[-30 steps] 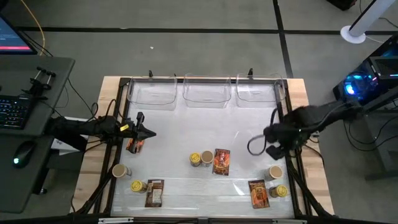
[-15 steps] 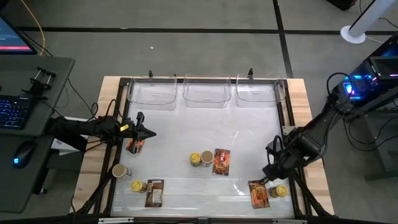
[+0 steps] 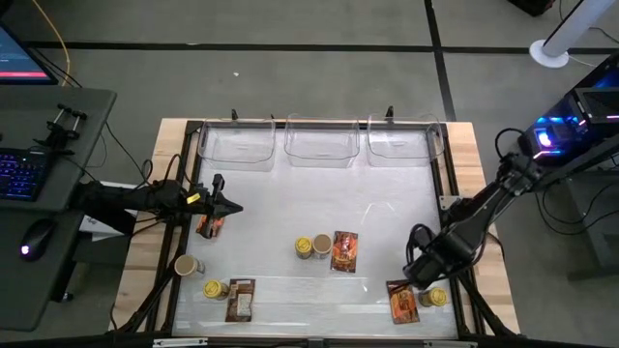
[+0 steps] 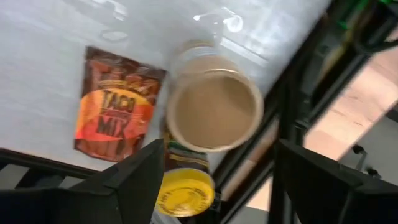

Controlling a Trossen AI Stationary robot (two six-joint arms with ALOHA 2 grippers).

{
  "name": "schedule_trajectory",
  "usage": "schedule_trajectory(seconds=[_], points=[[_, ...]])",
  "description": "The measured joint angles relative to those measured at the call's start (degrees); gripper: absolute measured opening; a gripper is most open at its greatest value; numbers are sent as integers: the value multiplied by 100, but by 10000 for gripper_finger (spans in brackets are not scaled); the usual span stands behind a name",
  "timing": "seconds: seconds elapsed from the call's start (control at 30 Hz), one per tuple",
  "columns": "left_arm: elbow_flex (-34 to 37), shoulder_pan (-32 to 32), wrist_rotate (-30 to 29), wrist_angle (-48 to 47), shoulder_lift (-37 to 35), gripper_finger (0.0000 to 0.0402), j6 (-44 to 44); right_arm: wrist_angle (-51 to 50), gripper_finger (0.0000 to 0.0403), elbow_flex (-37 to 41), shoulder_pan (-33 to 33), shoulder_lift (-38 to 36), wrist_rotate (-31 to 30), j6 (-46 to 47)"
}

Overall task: Sort spices by type
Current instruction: Put the right gold seasoning bottle into the right transparent bin

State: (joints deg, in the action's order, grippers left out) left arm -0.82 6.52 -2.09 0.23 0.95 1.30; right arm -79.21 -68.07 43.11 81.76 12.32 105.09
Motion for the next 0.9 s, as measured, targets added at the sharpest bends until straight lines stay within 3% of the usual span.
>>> schedule_trajectory(seconds=[0.27, 0.63, 0.9], points=[[0, 1, -2, 0, -1, 1, 0, 500, 295, 0, -51, 68, -20, -337], [0, 0, -2, 0, 0, 1, 0, 448, 297, 0, -48, 68, -125, -376], [-1, 2, -2, 0, 0, 1, 0, 373, 349, 0, -63, 68, -251, -382]])
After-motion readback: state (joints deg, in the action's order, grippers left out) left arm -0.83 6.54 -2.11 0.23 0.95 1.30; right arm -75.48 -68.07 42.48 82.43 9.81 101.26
